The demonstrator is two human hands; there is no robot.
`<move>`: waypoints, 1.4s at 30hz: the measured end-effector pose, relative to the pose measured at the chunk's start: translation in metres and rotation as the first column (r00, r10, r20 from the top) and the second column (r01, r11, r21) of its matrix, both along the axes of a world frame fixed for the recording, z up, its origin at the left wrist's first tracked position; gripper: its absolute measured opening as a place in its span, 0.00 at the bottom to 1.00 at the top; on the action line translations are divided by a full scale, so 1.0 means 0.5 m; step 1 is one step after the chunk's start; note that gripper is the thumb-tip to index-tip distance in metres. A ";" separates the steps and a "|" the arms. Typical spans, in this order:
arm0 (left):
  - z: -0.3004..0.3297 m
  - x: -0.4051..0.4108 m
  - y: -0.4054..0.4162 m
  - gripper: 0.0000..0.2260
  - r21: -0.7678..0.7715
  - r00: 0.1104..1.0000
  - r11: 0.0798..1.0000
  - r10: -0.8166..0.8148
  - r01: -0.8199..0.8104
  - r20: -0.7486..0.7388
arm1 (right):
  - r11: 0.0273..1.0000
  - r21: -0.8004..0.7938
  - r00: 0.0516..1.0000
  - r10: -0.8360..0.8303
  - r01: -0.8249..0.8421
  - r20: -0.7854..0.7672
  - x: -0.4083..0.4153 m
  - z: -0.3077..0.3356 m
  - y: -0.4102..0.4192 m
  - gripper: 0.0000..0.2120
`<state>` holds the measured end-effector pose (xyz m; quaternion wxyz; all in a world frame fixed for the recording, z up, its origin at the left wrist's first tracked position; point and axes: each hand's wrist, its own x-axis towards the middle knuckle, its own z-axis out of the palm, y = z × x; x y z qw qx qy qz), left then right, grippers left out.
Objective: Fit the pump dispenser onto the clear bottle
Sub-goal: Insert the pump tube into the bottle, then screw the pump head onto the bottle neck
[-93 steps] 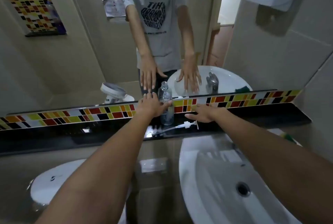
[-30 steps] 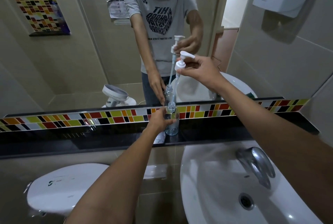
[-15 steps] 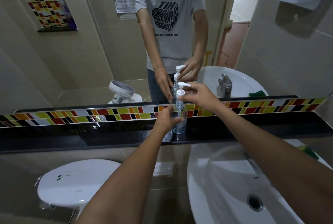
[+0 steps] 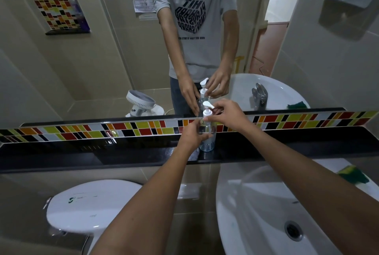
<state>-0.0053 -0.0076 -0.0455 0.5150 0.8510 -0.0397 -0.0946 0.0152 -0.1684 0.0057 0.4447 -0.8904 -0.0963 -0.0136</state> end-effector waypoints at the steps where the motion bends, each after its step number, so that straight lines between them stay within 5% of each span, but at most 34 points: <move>1: 0.000 0.000 0.000 0.26 0.005 1.000 1.000 -0.001 0.001 0.002 | 1.000 -0.010 1.000 -0.016 0.016 0.009 -0.002 0.001 0.004 0.18; 11: -0.001 0.004 0.000 0.29 0.022 1.000 1.000 -0.001 0.001 -0.014 | 0.982 0.022 0.982 -0.190 0.190 0.014 -0.018 -0.019 -0.001 0.23; 15: -0.003 0.007 0.002 0.27 0.017 1.000 1.000 -0.003 0.003 -0.021 | 0.997 0.078 0.997 -0.020 0.026 -0.071 -0.015 -0.023 -0.009 0.33; 18: -0.003 0.008 0.002 0.26 0.028 1.000 1.000 -0.008 0.009 -0.020 | 0.992 0.112 0.994 0.072 -0.063 -0.079 -0.028 -0.028 -0.003 0.26; 25: -0.005 0.010 0.000 0.26 0.022 0.999 1.000 0.002 -0.001 -0.032 | 0.959 0.234 0.987 -0.157 0.158 -0.025 -0.035 -0.044 -0.012 0.15; 27: -0.003 0.010 0.000 0.27 0.042 1.000 0.999 0.001 0.000 -0.024 | 0.958 0.222 0.983 -0.177 0.182 -0.045 -0.029 -0.038 -0.014 0.17; 32: -0.005 0.011 0.005 0.27 0.073 1.000 0.997 -0.008 0.007 0.012 | 0.965 0.260 0.987 0.073 -0.033 -0.146 -0.028 -0.035 -0.002 0.28; 38: -0.005 0.011 0.008 0.26 0.074 1.000 0.997 0.014 -0.014 0.001 | 0.911 0.382 0.987 -0.130 0.156 -0.094 -0.048 -0.061 -0.003 0.18; 42: -0.002 0.011 -0.001 0.27 0.060 1.000 0.998 -0.003 0.003 -0.003 | 0.899 0.426 0.988 -0.035 0.097 -0.152 -0.039 -0.046 -0.016 0.28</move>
